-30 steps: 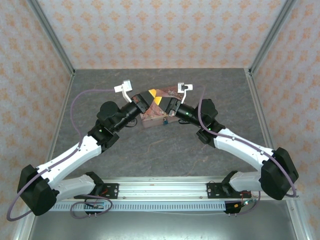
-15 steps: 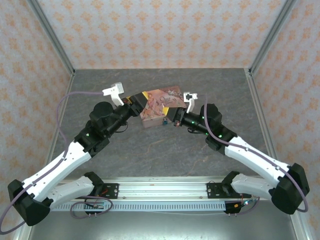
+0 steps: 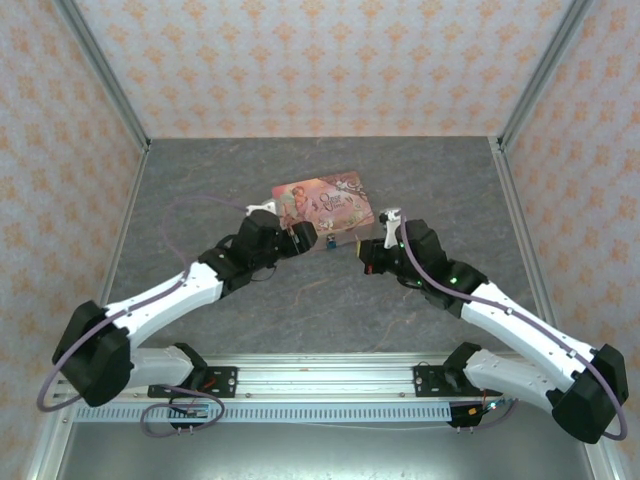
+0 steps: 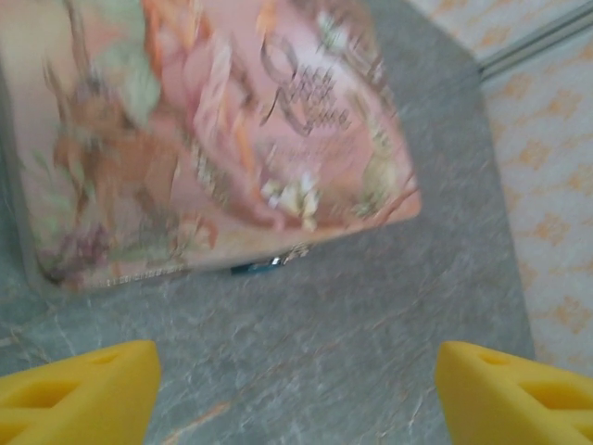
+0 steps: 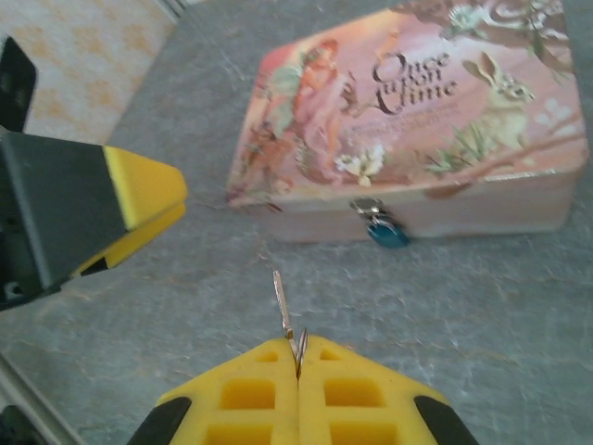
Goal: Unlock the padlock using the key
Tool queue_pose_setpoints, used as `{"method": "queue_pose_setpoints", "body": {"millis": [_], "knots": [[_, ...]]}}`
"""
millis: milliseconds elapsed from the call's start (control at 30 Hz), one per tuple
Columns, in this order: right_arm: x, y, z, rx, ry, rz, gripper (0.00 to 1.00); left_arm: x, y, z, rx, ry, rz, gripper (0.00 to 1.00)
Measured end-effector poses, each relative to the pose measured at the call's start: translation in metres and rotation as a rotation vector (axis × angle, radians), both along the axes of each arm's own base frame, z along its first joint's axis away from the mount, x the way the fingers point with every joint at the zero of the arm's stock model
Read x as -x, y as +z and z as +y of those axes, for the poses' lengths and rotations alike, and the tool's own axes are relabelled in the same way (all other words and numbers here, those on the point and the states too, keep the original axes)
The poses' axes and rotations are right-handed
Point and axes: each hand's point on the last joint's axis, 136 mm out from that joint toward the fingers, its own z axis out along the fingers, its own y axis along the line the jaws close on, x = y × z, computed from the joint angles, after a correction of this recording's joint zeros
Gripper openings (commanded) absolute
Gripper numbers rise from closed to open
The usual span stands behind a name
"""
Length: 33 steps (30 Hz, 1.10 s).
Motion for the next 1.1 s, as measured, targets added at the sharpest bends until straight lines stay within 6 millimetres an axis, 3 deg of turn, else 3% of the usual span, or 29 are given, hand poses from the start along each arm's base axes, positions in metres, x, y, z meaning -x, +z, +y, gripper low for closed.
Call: {"method": "queue_pose_setpoints", "body": {"millis": [133, 333, 567, 733, 867, 967, 1100], "knots": [[-0.001, -0.025, -0.009, 0.033, -0.022, 0.053, 0.0, 0.003, -0.032, -0.015, 0.006, -0.037, 0.068, 0.84], [-0.017, -0.057, -0.006, 0.037, -0.018, 0.171, 0.0, -0.001, -0.054, -0.024, 0.009, -0.044, 0.101, 0.85], [-0.082, -0.068, 0.011, -0.099, -0.022, 0.241, 0.0, -0.008, -0.065, -0.022, 0.0, -0.03, 0.109, 0.85], [-0.134, -0.063, 0.026, -0.162, -0.016, 0.229, 0.0, -0.024, -0.065, -0.003, 0.005, 0.032, 0.102, 0.85], [-0.168, -0.071, 0.031, -0.172, -0.029, 0.237, 0.0, -0.037, -0.063, 0.013, 0.021, 0.079, 0.086, 0.84], [-0.184, -0.081, 0.034, -0.157, -0.032, 0.254, 0.0, -0.044, -0.062, 0.022, 0.026, 0.1, 0.08, 0.84], [-0.185, -0.092, 0.035, -0.142, -0.033, 0.274, 0.0, -0.045, -0.062, 0.024, 0.02, 0.094, 0.071, 0.84]]}}
